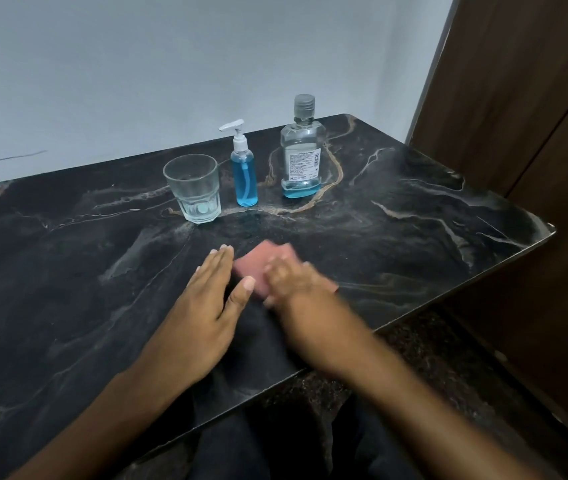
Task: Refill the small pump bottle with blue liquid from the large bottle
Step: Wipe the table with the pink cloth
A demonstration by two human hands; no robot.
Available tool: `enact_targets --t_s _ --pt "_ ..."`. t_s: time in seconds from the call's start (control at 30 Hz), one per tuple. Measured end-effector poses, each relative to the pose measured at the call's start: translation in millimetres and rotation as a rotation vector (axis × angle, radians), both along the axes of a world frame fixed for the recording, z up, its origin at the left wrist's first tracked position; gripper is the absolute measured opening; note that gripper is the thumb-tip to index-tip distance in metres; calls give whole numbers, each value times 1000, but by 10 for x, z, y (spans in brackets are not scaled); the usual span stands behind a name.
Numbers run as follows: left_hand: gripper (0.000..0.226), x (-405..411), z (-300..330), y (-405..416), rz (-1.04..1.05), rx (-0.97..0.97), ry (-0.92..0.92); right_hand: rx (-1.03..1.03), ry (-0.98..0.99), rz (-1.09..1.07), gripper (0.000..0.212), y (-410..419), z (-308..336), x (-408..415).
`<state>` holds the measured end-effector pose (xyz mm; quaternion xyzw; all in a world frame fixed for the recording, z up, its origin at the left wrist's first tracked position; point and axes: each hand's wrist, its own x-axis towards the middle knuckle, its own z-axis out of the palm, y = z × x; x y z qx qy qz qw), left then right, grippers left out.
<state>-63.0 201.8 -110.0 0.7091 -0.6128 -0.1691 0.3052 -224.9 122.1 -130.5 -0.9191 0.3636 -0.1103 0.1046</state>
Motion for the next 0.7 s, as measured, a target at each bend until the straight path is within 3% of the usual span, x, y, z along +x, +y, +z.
enact_targets --t_s 0.07,0.17,0.33,0.5,0.57,0.63,0.7 --pt "81 2 12 12 -7 -11 28 -45 -18 152 60 429 -98 101" --pt "79 4 15 -19 -18 -9 32 14 -22 147 58 298 -88 -35" --pt "75 -65 0 -39 -22 -21 61 114 3 -238 53 -571 23 -668" --pt "66 -129 20 -22 -51 -58 -5 -3 39 -548 52 -624 73 -735" --pt "63 -121 17 -38 -44 -67 -31 -48 19 -465 53 -286 19 -442" --pt "59 -84 18 -66 -15 -104 -49 -70 6 -242 55 96 -44 -145" --pt "54 -27 32 -74 13 -136 -55 20 3 -48 55 264 -68 5"
